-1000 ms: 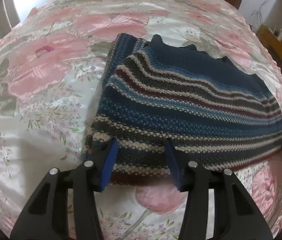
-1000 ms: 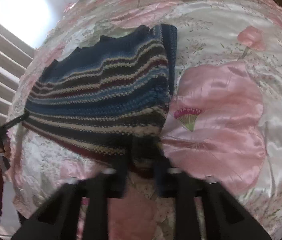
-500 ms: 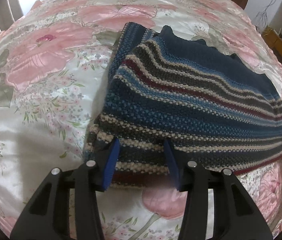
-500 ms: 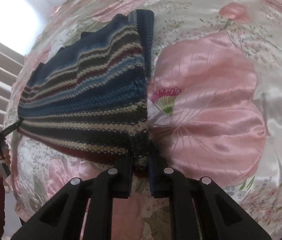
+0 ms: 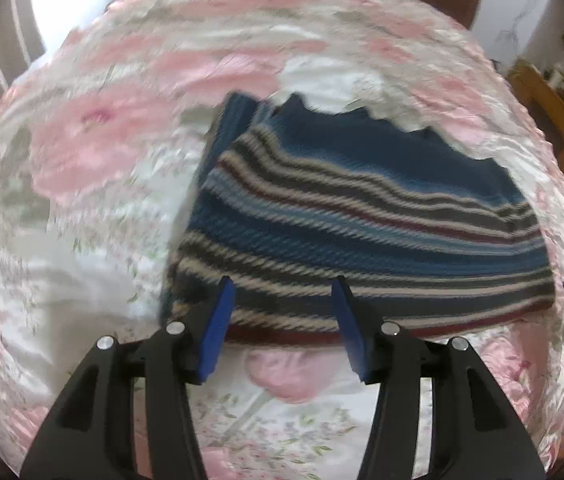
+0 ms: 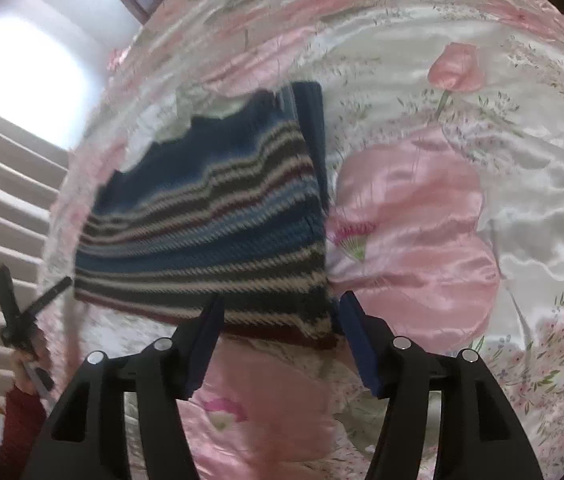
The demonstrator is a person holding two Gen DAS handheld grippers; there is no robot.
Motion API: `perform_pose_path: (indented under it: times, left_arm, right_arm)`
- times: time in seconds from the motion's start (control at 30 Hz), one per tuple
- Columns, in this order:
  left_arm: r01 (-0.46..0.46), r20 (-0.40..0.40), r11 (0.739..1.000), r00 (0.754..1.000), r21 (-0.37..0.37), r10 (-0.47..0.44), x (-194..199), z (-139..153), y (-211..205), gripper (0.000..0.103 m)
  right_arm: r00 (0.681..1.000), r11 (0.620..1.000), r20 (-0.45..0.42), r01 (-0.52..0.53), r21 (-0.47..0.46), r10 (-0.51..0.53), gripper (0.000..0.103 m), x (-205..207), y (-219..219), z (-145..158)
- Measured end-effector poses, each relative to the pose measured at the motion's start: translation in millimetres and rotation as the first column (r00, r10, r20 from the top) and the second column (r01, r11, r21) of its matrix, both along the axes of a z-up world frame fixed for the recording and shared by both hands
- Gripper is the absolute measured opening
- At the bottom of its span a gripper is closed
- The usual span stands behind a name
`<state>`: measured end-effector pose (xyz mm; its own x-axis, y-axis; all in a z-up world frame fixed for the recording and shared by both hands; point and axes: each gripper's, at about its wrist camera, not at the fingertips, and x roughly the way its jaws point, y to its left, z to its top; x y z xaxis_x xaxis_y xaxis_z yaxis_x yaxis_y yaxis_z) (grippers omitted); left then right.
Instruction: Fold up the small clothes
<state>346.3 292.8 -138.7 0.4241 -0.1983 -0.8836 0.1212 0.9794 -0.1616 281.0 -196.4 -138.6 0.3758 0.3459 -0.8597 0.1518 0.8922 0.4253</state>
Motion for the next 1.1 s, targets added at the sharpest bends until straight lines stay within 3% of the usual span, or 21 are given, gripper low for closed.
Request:
perform_pose_path:
  times: [0.2,0.6,0.8,0.87,0.93,1.0,1.1]
  left_arm:
    - [0.033,0.009,0.999,0.999,-0.019,-0.033,17,7,-29,0.056]
    - [0.015,-0.091,1.000,0.996,-0.015,-0.017,56,-36,-38,0.056]
    - [0.021,-0.100,0.999,0.995,-0.031,-0.024,57,-48,-33,0.057]
    - [0.028,-0.098,0.999,0.995,-0.023,-0.030,56,-51,-34,0.058]
    - [0.033,-0.096,0.999,0.995,-0.018,-0.035,56,-51,-35,0.058]
    - [0.036,-0.099,0.999,0.994,-0.020,-0.037,56,-51,-34,0.058]
    - [0.032,-0.112,0.999,0.993,-0.033,-0.036,56,-50,-32,0.058]
  right_arm:
    - [0.998,1.000,-0.060,-0.013,-0.016,0.012,0.067,25,-1,-9]
    - [0.989,0.999,-0.142,-0.041,-0.008,0.040,0.069,55,-2,-54]
    - [0.992,0.999,-0.118,-0.051,0.008,0.051,0.070,54,-2,-67]
    - [0.992,0.998,-0.110,-0.059,0.012,0.060,0.060,55,2,-67]
    - [0.991,0.994,-0.103,-0.083,0.073,0.090,0.031,57,9,-67]
    - [0.991,0.994,-0.088,-0.097,0.057,0.101,0.023,58,15,-61]
    - [0.993,0.992,-0.035,-0.106,0.061,0.109,0.019,56,20,-41]
